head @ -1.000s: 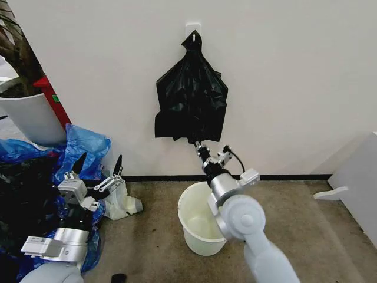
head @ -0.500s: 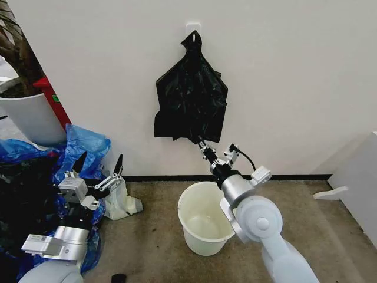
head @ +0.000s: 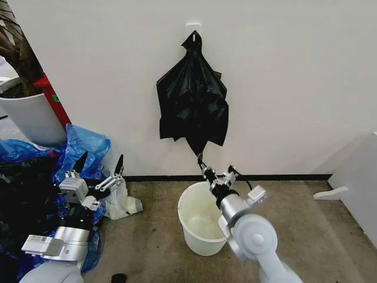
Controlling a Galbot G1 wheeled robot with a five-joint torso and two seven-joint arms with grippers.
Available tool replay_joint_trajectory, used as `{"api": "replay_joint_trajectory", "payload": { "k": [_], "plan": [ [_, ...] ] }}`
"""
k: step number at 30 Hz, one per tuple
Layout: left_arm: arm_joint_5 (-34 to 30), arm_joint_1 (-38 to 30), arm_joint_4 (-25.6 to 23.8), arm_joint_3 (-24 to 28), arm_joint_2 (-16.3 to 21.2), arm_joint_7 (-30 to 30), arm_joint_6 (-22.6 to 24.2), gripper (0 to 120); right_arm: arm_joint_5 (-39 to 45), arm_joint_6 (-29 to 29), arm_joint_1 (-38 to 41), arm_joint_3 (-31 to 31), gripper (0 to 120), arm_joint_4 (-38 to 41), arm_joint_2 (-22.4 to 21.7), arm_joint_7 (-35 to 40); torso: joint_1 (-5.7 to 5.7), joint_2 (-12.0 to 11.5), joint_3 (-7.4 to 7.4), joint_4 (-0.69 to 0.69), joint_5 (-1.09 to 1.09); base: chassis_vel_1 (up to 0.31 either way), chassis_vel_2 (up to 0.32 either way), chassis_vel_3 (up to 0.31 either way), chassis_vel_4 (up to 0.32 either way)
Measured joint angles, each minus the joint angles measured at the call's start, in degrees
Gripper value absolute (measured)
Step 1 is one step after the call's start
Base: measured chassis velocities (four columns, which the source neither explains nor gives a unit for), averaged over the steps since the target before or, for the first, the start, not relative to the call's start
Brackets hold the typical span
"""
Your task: Place the garbage bag over the trash bin.
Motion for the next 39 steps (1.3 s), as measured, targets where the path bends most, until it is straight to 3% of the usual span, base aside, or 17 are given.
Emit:
{"api": "replay_joint_trajectory", "payload": {
  "k": [8, 21, 25, 28, 29, 33, 39],
  "plan": [
    [0.1, -0.2, -0.2, 0.3, 0.0, 0.1, 0.0, 100, -0.8, 0.3, 1.3, -0.3, 0, 1.1, 0.0, 0.0, 0.0, 0.0, 0.0, 0.01, 0.0, 0.0, 0.0, 0.0, 0.0],
    [0.1, -0.2, -0.5, 0.3, 1.0, 0.0, 0.4, 100, 0.3, -0.8, 8.1, 1.5, 0, 5.0, -4.7, -2.7, 0.0, 0.0, 0.01, 0.01, 0.0, 0.0, 0.0, 0.0, 0.0],
    [-0.8, -2.2, 0.4, 1.1, 4.4, -0.4, 1.8, 100, -1.4, -1.7, 8.7, 1.9, 0, 5.8, -6.1, -5.3, 0.0, 0.0, 0.01, 0.0, 0.0, 0.0, 0.0, 0.0, 0.0],
    [-5.5, -7.2, 1.2, 2.2, 10.9, -1.4, 5.7, 100, -4.5, -2.3, 7.7, 1.0, 0, 6.0, -6.4, -8.0, 0.0, 0.0, 0.01, -0.01, 0.0, 0.0, 0.0, 0.0, 0.0],
    [-5.5, -7.2, 1.2, 2.2, 10.9, -1.4, 5.7, 100, -4.5, -2.3, 7.7, 1.0, 0, 6.0, -6.4, -8.0, 0.0, 0.0, 0.01, -0.01, 0.0, 0.0, 0.0, 0.0, 0.0],
    [-10.6, -12.8, 2.2, 2.8, 17.7, -2.4, 9.2, 100, -8.1, -2.6, 6.7, -0.5, 0, 5.3, -6.8, -10.0, 0.01, 0.0, 0.01, -0.02, -0.01, 0.0, 0.0, 0.0, 0.0],
    [-17.8, -17.7, 1.6, 3.5, 22.9, -3.9, 14.1, 100, -11.3, -2.8, 6.4, -1.6, 0, 3.3, -7.3, -11.4, 0.01, 0.0, 0.01, 0.01, -0.01, 0.0, 0.0, 0.0, 0.0]
  ]
}}
